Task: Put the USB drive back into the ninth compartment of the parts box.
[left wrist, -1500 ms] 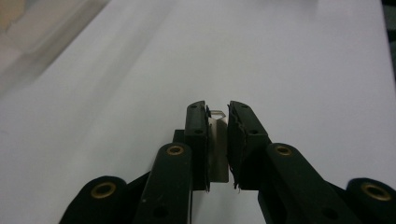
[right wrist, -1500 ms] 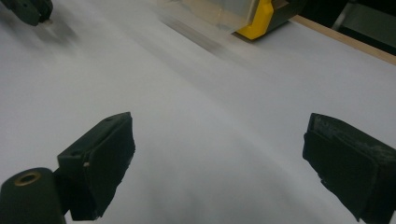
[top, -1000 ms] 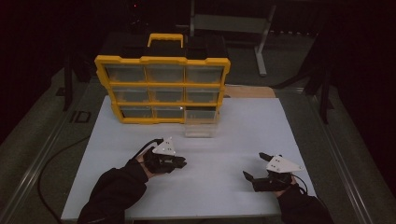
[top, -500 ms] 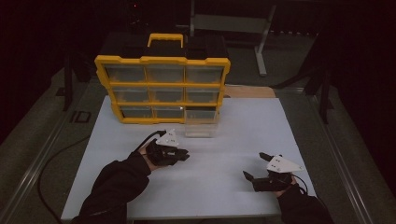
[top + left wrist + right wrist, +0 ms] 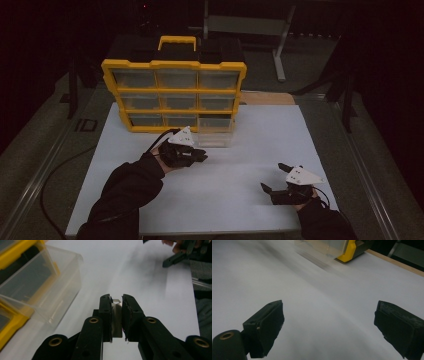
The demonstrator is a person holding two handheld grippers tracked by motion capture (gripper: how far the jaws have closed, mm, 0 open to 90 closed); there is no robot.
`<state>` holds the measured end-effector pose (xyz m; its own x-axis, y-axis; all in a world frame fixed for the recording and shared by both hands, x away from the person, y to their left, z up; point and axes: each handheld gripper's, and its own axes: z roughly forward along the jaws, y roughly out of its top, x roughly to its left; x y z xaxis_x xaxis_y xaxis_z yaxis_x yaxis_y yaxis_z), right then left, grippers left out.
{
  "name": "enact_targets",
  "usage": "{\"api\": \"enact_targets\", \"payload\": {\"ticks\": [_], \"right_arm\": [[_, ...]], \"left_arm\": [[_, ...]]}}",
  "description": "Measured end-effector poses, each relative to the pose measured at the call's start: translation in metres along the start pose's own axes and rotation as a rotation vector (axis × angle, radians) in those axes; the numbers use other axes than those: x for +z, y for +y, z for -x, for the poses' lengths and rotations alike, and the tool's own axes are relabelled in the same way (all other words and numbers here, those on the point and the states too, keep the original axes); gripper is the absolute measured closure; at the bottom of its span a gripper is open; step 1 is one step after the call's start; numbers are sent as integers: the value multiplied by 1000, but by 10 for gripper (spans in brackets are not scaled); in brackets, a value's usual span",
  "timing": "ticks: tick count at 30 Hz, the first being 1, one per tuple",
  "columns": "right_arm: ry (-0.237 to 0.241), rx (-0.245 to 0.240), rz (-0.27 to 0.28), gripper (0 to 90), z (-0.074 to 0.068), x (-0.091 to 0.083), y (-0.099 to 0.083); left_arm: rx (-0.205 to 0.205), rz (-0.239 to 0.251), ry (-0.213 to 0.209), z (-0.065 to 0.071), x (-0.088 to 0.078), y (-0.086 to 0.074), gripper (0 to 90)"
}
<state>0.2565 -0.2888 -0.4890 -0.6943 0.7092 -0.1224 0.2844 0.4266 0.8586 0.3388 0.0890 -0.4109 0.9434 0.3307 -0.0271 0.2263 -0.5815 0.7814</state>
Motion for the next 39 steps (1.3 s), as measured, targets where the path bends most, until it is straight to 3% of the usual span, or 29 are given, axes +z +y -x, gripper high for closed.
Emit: {"api": "enact_targets", "payload": {"ticks": [4,15,20,28,39], "right_arm": [[-1,0,1,87,0,0,0],[-1,-4,-1,87,0,0,0],[3,-1,-1,87,-1,0,0],[5,-2,1,87,-1,0,0],[4,2,7,87,-1,0,1]], "left_arm": [[-19,21,3,-5,2,5,785],[-23,55,32,-16,2,25,786],[-22,50,49,-22,4,32,786],[-65,89,76,-33,3,42,785],[-122,106,124,-44,10,51,786]]}}
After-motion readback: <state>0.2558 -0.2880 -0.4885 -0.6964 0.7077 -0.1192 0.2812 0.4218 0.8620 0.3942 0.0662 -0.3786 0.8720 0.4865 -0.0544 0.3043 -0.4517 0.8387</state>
